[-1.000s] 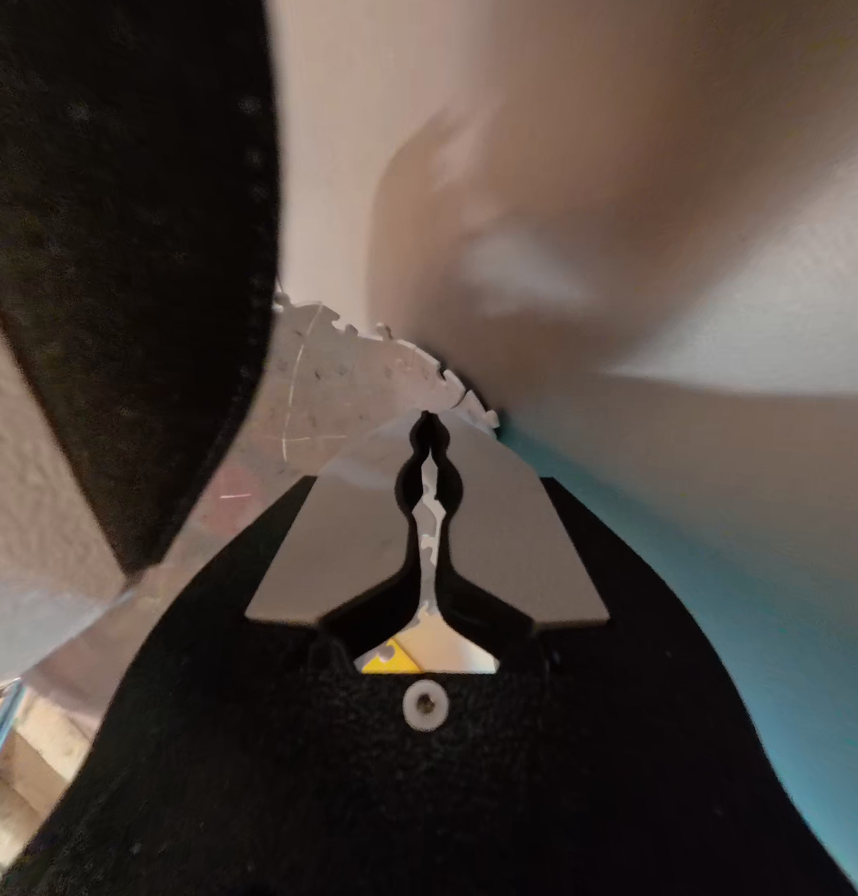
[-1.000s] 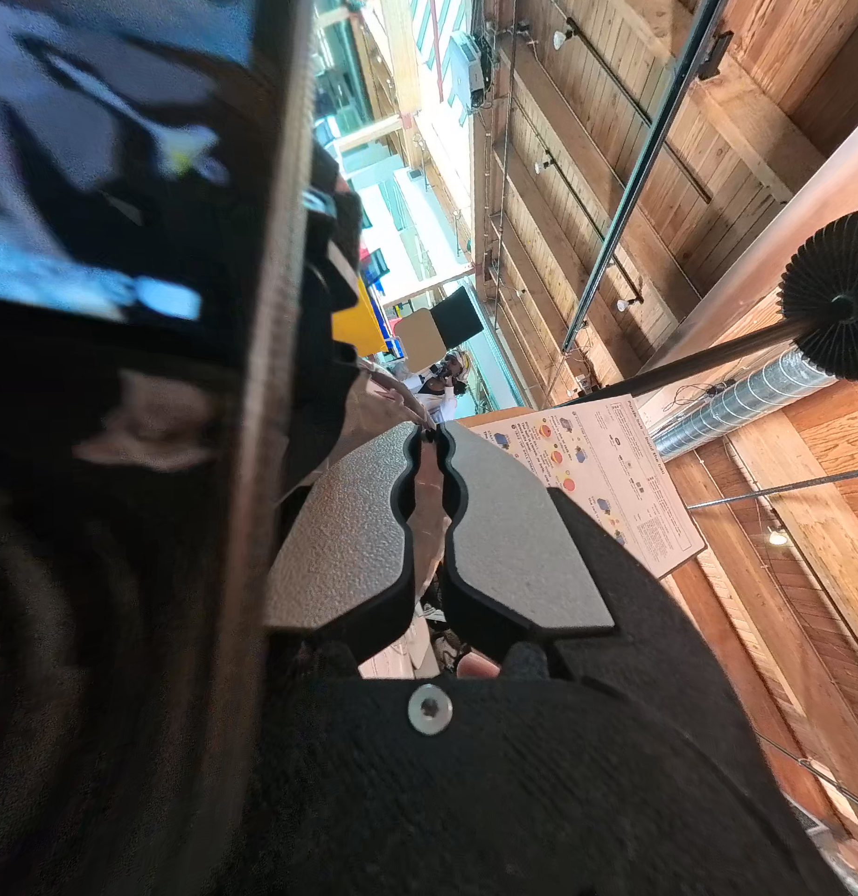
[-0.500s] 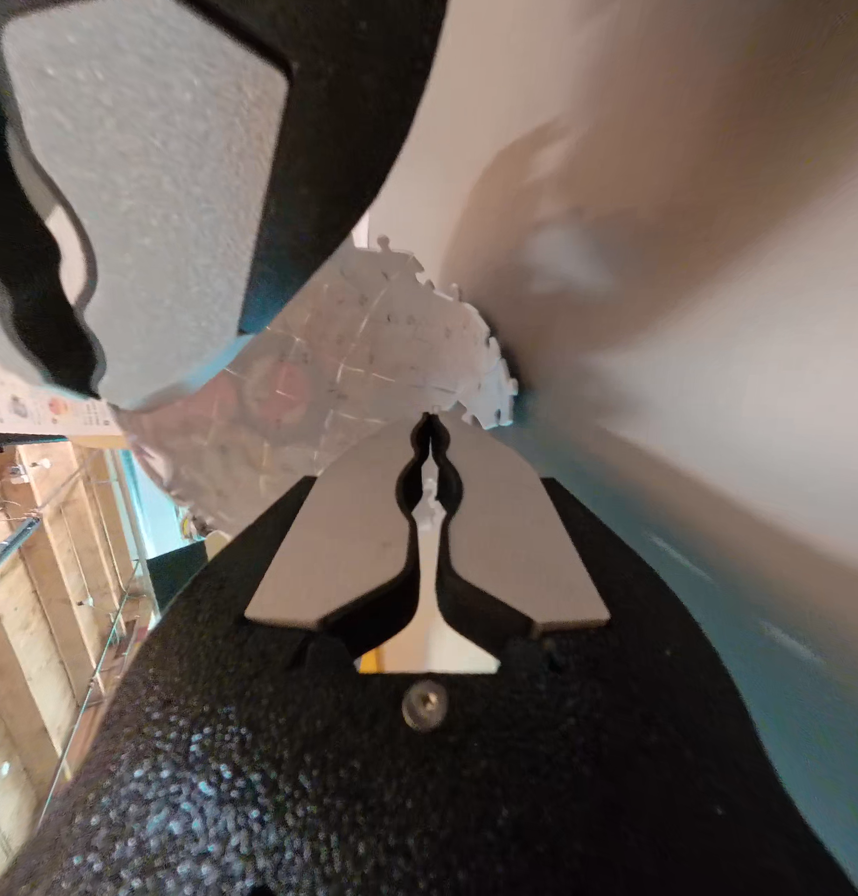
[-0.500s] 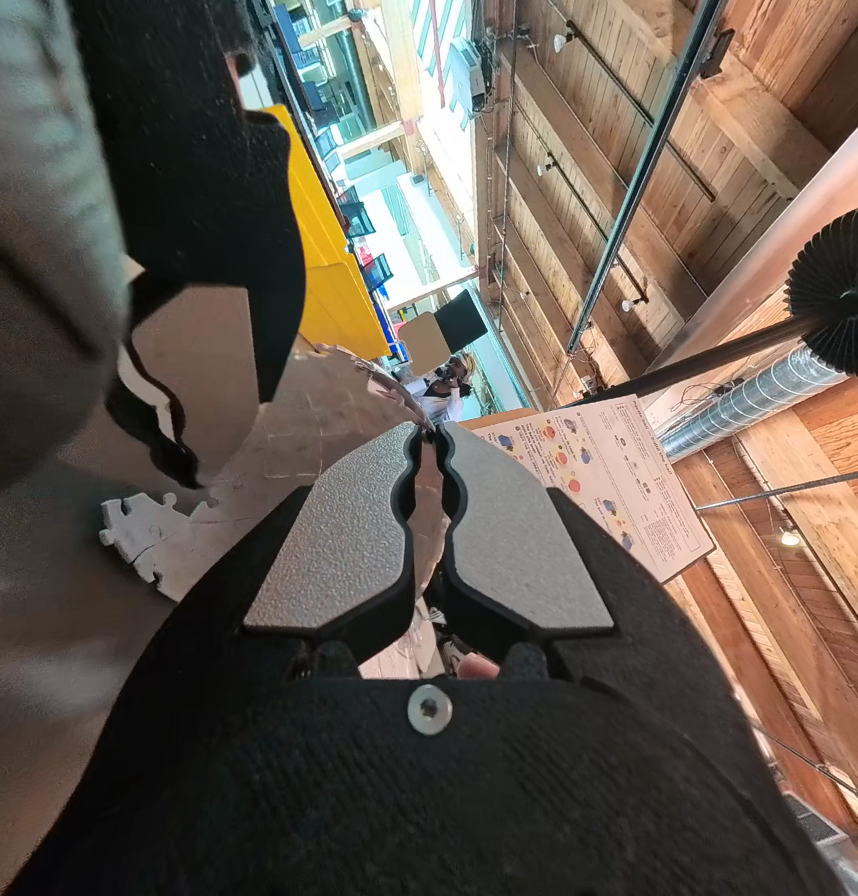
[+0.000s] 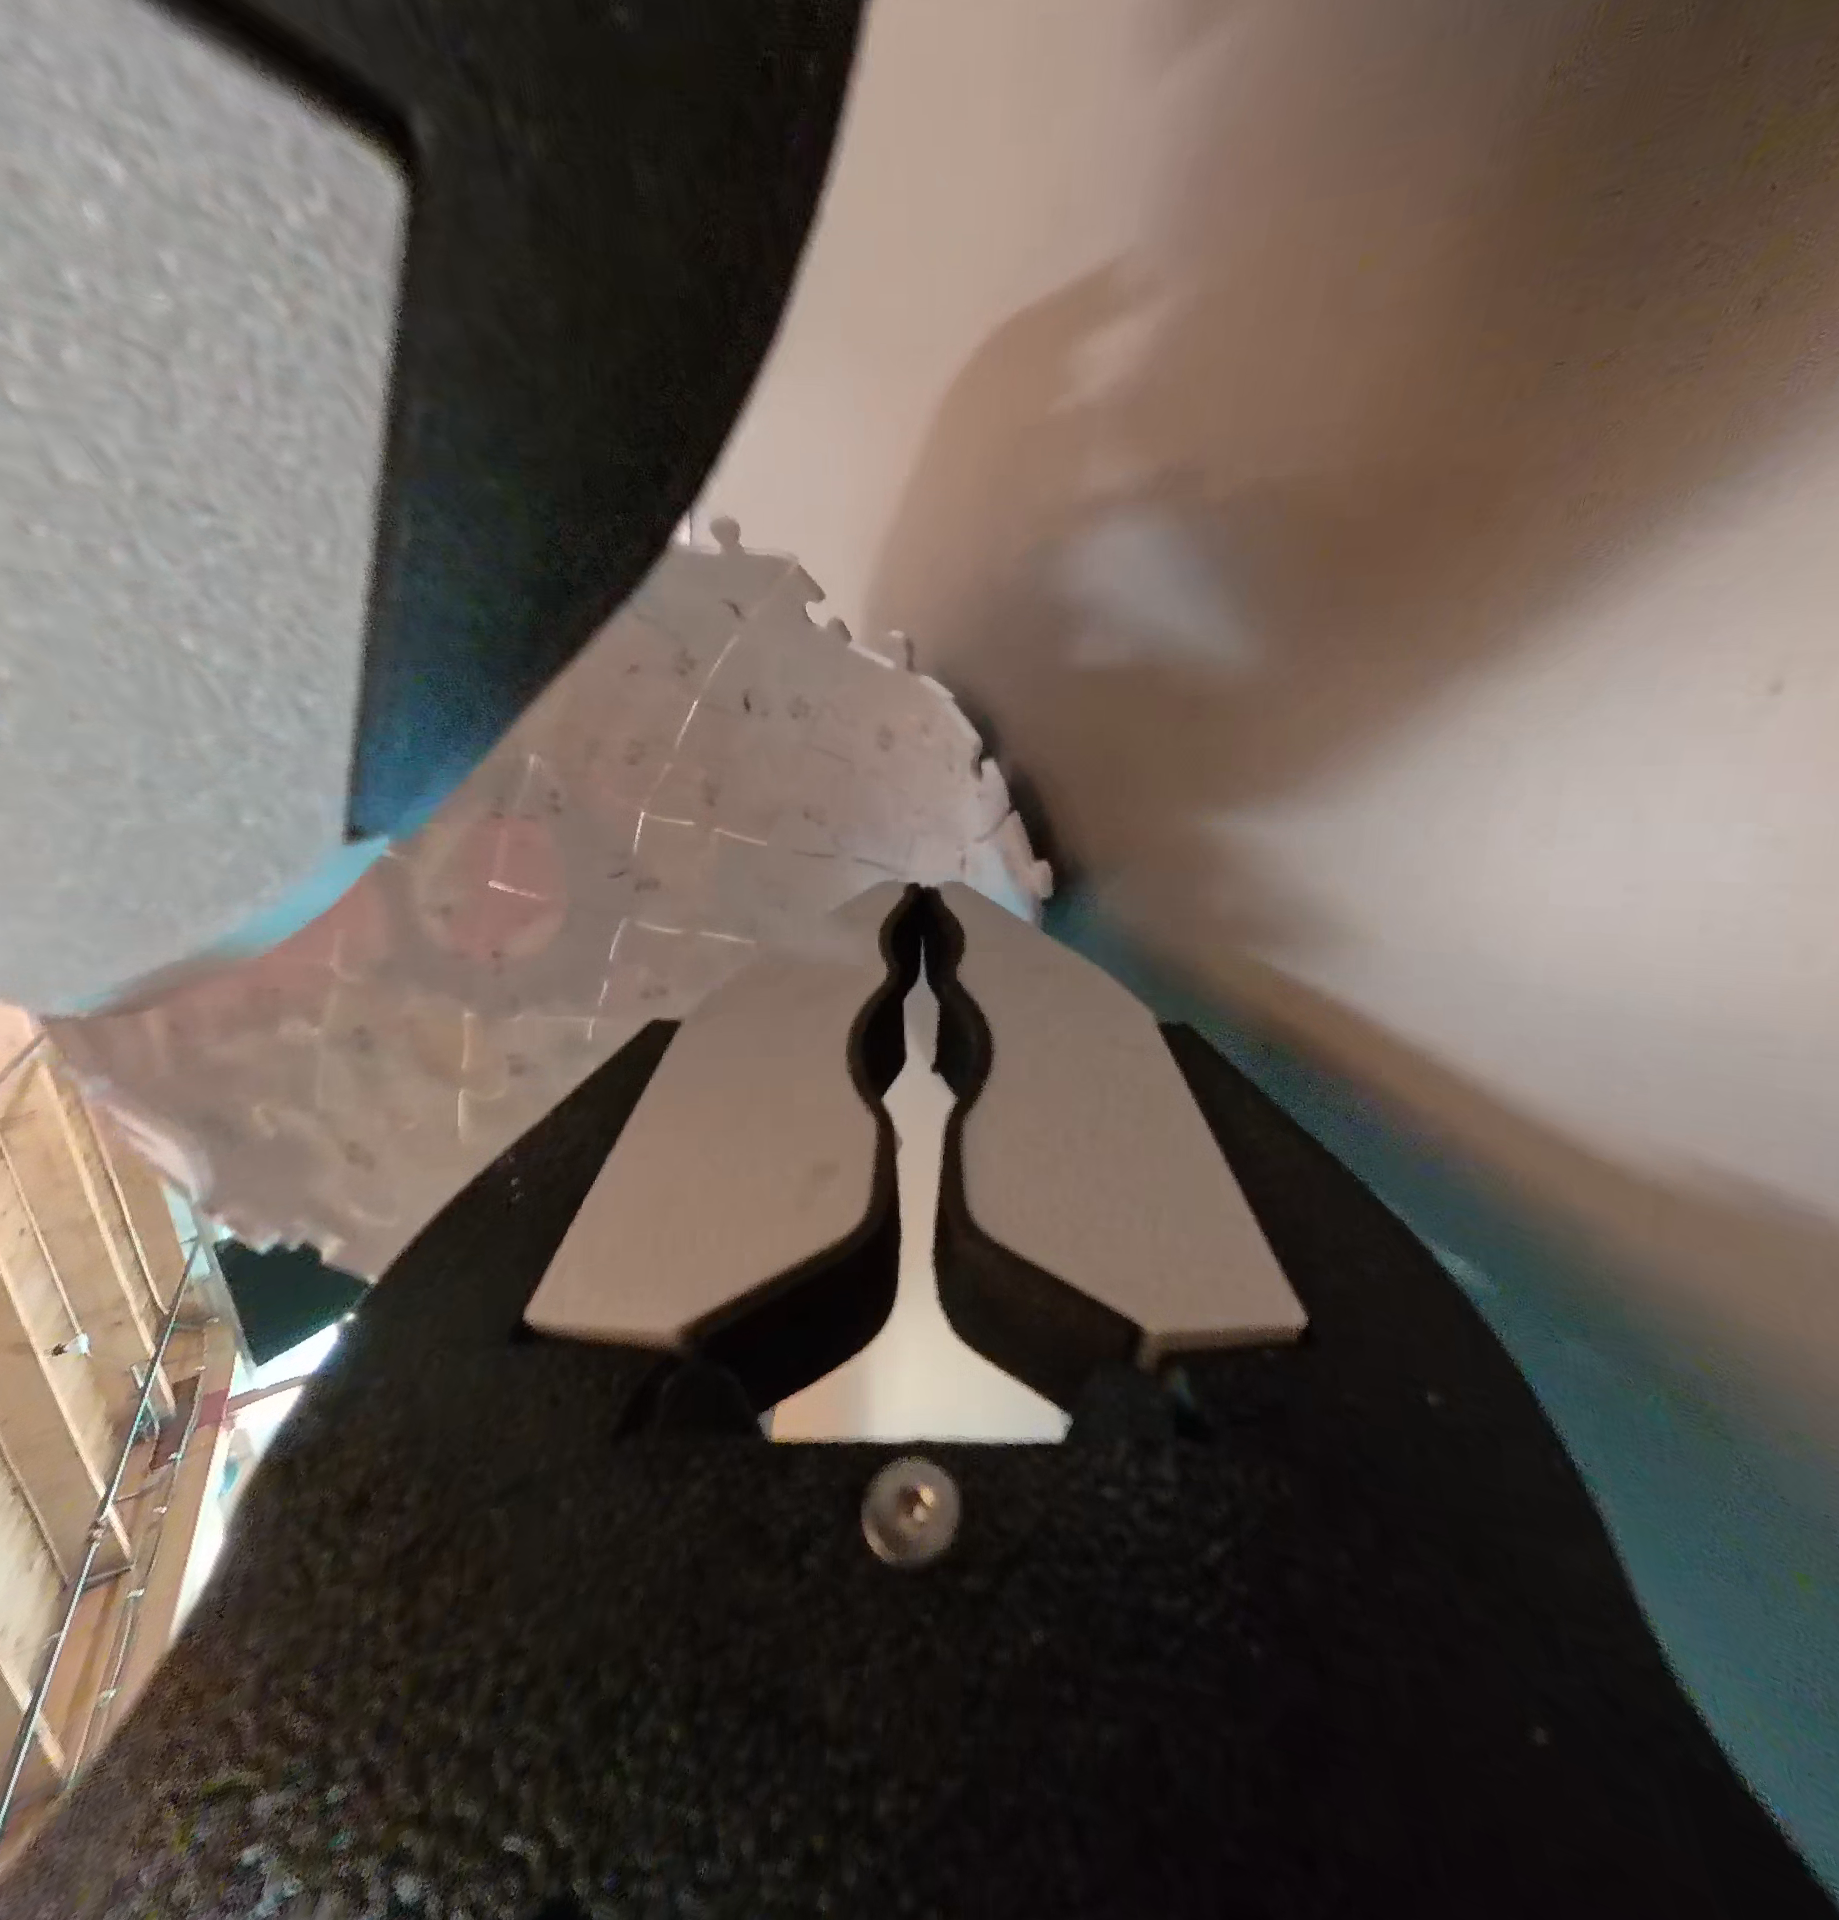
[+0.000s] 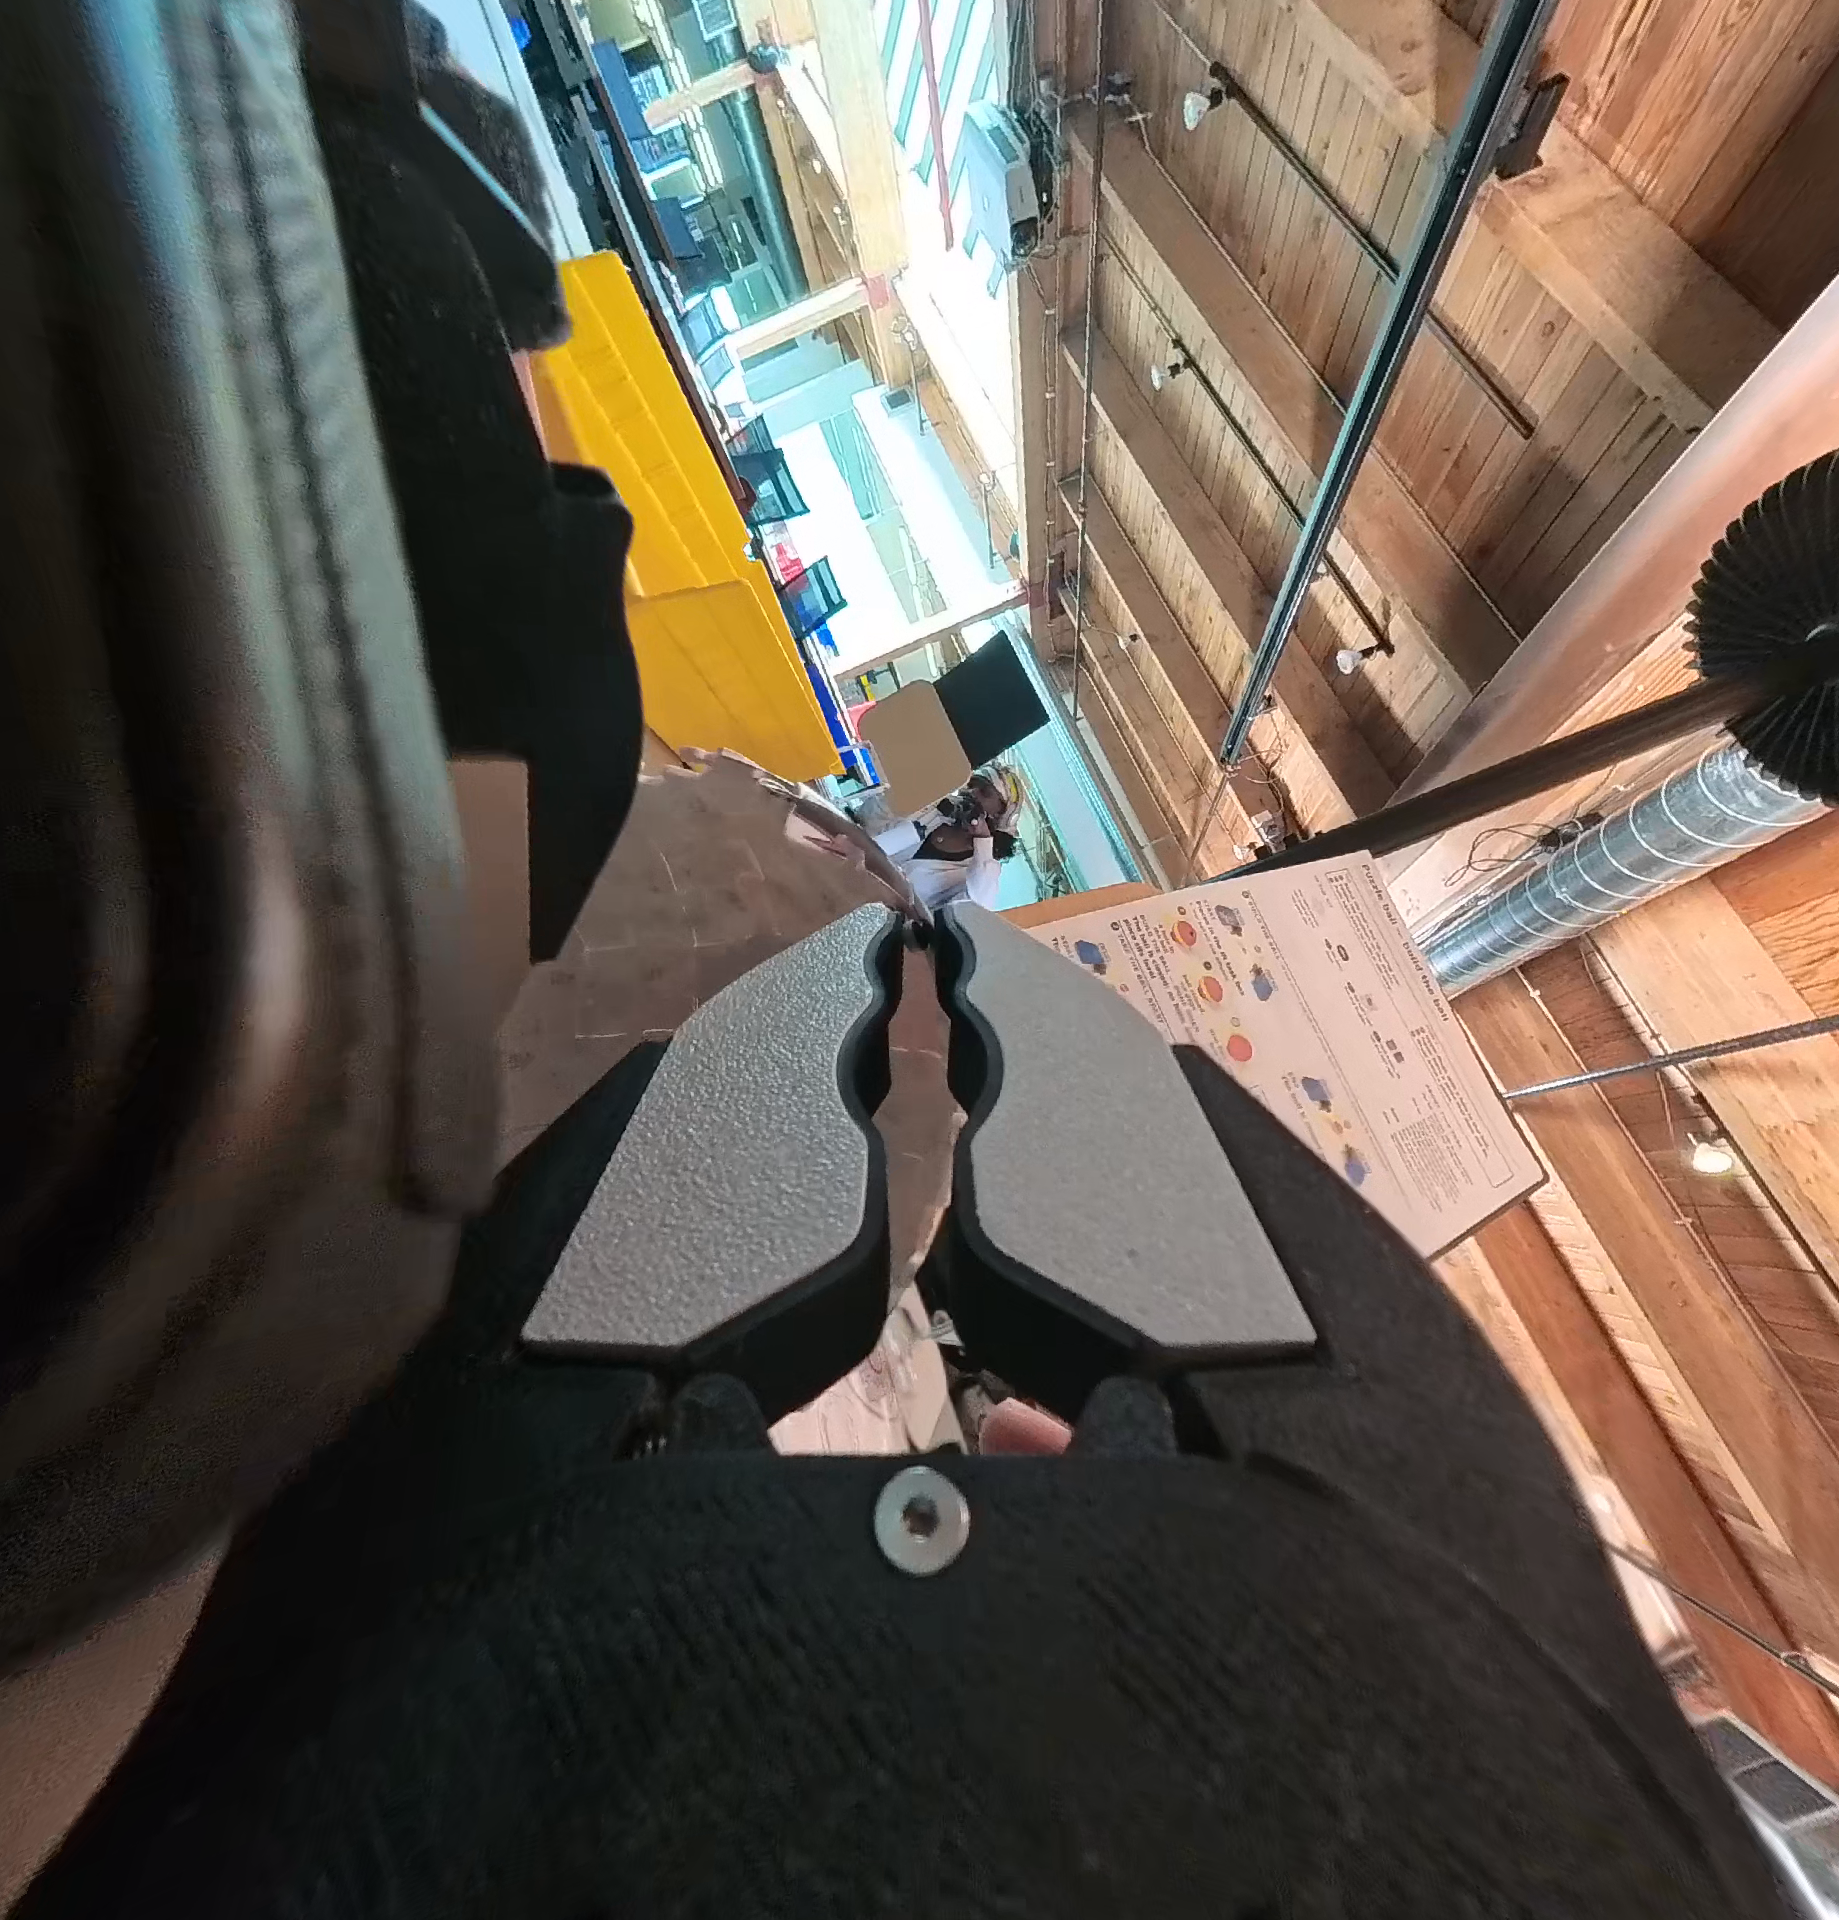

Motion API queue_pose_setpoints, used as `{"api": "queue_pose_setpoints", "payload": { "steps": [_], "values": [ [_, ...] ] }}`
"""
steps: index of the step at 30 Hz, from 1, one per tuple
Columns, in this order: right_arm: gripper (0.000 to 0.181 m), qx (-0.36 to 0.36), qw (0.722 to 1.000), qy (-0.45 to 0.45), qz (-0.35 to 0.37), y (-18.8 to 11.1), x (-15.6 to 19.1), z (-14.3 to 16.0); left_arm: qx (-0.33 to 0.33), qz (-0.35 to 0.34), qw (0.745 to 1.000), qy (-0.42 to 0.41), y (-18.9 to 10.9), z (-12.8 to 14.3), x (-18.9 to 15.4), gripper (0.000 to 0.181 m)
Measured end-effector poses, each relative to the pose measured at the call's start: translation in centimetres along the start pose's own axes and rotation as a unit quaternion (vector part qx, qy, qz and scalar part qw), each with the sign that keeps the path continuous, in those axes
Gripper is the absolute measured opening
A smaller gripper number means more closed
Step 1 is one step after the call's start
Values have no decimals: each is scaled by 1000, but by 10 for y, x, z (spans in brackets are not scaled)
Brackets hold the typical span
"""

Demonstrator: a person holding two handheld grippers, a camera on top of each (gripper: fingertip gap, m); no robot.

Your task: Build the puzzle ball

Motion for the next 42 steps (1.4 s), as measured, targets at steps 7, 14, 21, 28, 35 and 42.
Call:
{"api": "queue_pose_setpoints", "payload": {
  "steps": [7, 14, 21, 28, 35, 42],
  "values": [
    [5, -5, 1000, 17, 0, -3, 0, 0, 1, 15, 999, 30, 8, -8, 1, 0],
    [6, -17, 1000, 18, -4, -4, 0, -2, 10, 33, 997, 64, 10, -11, 2, 0],
    [6, -15, 999, 28, -7, -6, 1, -2, 28, 34, 996, 74, 12, -15, 2, 0],
    [6, -8, 999, 32, -6, -9, 1, -2, -22, -67, 997, 37, -11, -11, -1, 0],
    [7, -11, 999, 33, -8, -9, 1, -4, -66, -109, 992, -10, -49, 3, 0, 0],
    [6, -10, 1000, 23, -7, -9, 1, -3, -91, -176, 977, -83, -61, 26, 21, 14]
  ]
}}
Point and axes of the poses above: each gripper's, where its closed fingertips meet, y out along the fingers, z out of its underside, x = y × z across the jaws, the point moved 10 cm from there along -y, back along the fingers, and after that the axes turned 12 degrees about -y, right-handed, at the moved point
